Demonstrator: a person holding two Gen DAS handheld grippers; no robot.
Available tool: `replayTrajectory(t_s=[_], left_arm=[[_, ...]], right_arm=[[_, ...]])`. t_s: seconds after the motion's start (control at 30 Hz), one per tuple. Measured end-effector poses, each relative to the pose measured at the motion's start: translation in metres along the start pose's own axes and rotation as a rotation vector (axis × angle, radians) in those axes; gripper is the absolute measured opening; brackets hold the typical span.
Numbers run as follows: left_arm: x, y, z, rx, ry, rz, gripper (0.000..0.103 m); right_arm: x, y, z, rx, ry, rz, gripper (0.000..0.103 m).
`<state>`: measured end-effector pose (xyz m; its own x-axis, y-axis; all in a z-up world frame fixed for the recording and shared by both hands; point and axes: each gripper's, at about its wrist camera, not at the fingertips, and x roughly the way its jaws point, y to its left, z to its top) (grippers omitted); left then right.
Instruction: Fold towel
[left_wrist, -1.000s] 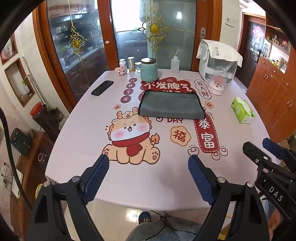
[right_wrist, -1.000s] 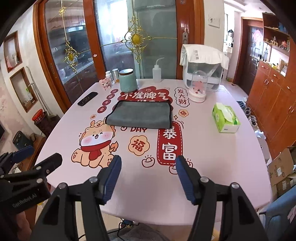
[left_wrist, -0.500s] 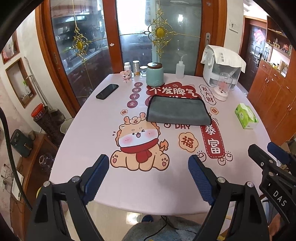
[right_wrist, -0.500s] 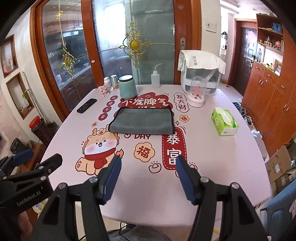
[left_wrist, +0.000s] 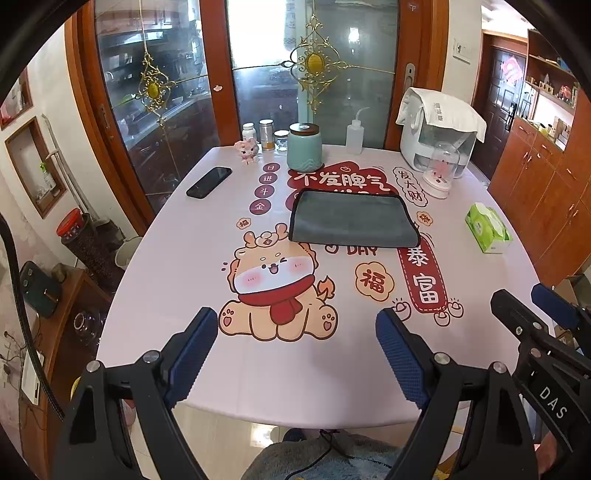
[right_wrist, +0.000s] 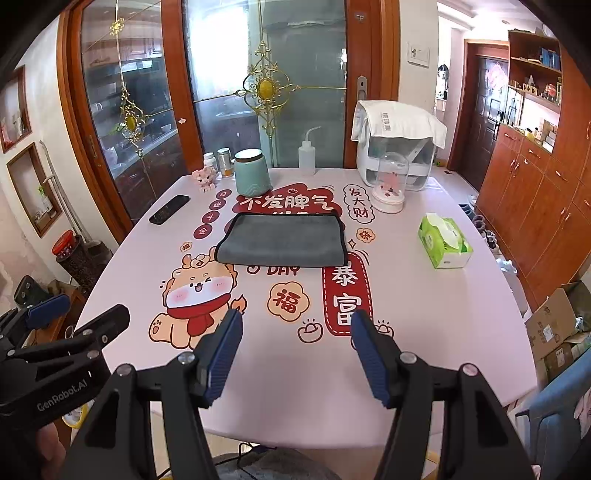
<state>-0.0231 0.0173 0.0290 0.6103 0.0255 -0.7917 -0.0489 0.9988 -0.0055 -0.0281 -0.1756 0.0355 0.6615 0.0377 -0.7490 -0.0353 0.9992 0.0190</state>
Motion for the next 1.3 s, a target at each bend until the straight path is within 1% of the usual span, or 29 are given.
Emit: replayTrajectory(t_s=[0.4, 0.8, 1.3], left_arm=[[0.005, 0.001, 0.001, 0.004, 0.012, -0.003, 0.087], [0.013, -0.011, 0.006, 0.014, 0.022, -0.011, 0.087], [0.014, -0.013, 0.007, 0.015, 0.023, -0.011, 0.087]], right_arm=[[0.003, -0.001, -0.002, -0.001, 0.017, -0.002, 0.062], [0.013, -0.008, 0.004, 0.013, 0.037, -0.004, 0.062], [0.018, -0.013, 0.006, 0.015, 0.046, -0.001, 0.062]])
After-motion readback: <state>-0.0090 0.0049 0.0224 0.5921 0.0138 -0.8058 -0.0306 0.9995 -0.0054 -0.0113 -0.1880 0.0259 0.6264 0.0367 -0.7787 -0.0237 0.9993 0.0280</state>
